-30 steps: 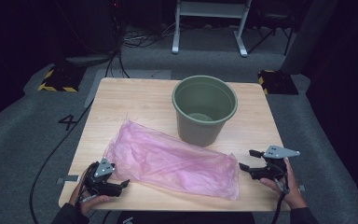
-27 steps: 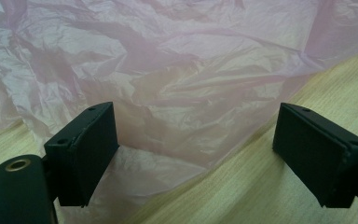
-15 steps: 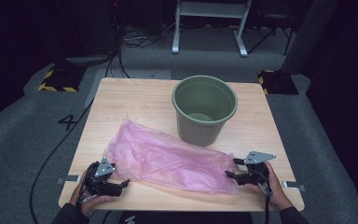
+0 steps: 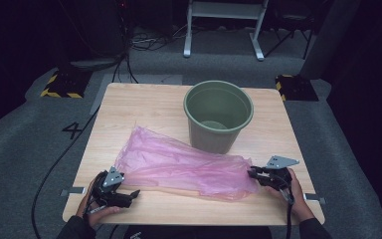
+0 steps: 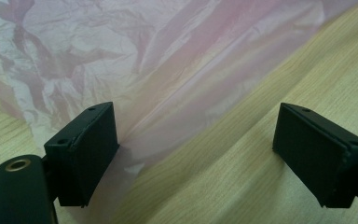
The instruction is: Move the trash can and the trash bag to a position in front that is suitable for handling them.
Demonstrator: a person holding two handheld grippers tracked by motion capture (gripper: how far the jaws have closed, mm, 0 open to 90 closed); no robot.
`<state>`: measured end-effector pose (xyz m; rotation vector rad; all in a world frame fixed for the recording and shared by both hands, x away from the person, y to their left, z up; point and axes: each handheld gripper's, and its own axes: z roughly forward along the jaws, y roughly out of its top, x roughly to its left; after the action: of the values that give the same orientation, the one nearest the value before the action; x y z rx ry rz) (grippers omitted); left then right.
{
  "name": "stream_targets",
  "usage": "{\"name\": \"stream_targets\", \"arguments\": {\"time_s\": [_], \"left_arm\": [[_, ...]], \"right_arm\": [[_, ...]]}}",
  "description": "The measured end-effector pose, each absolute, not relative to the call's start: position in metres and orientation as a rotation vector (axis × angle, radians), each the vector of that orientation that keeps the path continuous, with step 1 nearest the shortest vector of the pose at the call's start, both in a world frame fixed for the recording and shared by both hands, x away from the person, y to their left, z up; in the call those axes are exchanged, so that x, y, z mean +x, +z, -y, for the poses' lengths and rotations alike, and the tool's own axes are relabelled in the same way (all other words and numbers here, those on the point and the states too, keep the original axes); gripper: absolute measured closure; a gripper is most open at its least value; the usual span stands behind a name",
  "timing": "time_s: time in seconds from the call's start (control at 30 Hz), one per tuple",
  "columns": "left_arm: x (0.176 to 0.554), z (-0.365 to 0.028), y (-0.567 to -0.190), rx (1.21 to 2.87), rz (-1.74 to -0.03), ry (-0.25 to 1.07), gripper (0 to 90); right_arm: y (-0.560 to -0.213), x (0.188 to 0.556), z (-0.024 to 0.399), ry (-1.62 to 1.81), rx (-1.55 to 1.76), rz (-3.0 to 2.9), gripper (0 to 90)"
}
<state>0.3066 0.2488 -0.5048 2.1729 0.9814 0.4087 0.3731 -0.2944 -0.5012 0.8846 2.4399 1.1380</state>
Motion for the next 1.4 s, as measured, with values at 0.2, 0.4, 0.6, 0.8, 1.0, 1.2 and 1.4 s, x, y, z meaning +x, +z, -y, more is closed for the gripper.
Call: {"name": "stream_targets", "arguments": {"time_s": [0.2, 0.4, 0.6, 0.8, 1.0, 1.2, 1.4], "left_arm": [[0.307, -0.248, -0.504, 2.178, -0.986, 0.411, 13.4], [0.304, -0.246, -0.503, 2.176, -0.988, 0.425, 16.2], [0.303, -0.245, -0.5, 2.153, -0.983, 0.428, 15.5], [0.306, -0.243, -0.504, 2.165, -0.992, 0.404, 15.9], [0.307, -0.239, -0.504, 2.167, -0.985, 0.4, 15.7], [0.306, -0.232, -0.504, 2.181, -0.959, 0.397, 15.5], [0.305, -0.226, -0.504, 2.192, -0.928, 0.388, 15.1]], "right_arm": [[-0.502, 0.384, 0.309, 1.131, 0.92, -2.407, 73.3], [-0.501, 0.388, 0.319, 1.111, 0.941, -2.383, 82.3], [-0.499, 0.391, 0.327, 1.073, 0.966, -2.346, 83.8], [-0.494, 0.397, 0.342, 1.066, 1.034, -2.272, 82.8], [-0.485, 0.395, 0.355, 1.162, 1.129, -2.194, 49.8], [-0.473, 0.379, 0.351, 1.232, 1.087, -2.185, 34.0], [-0.471, 0.36, 0.333, 1.235, 1.001, -2.258, 26.3]]}}
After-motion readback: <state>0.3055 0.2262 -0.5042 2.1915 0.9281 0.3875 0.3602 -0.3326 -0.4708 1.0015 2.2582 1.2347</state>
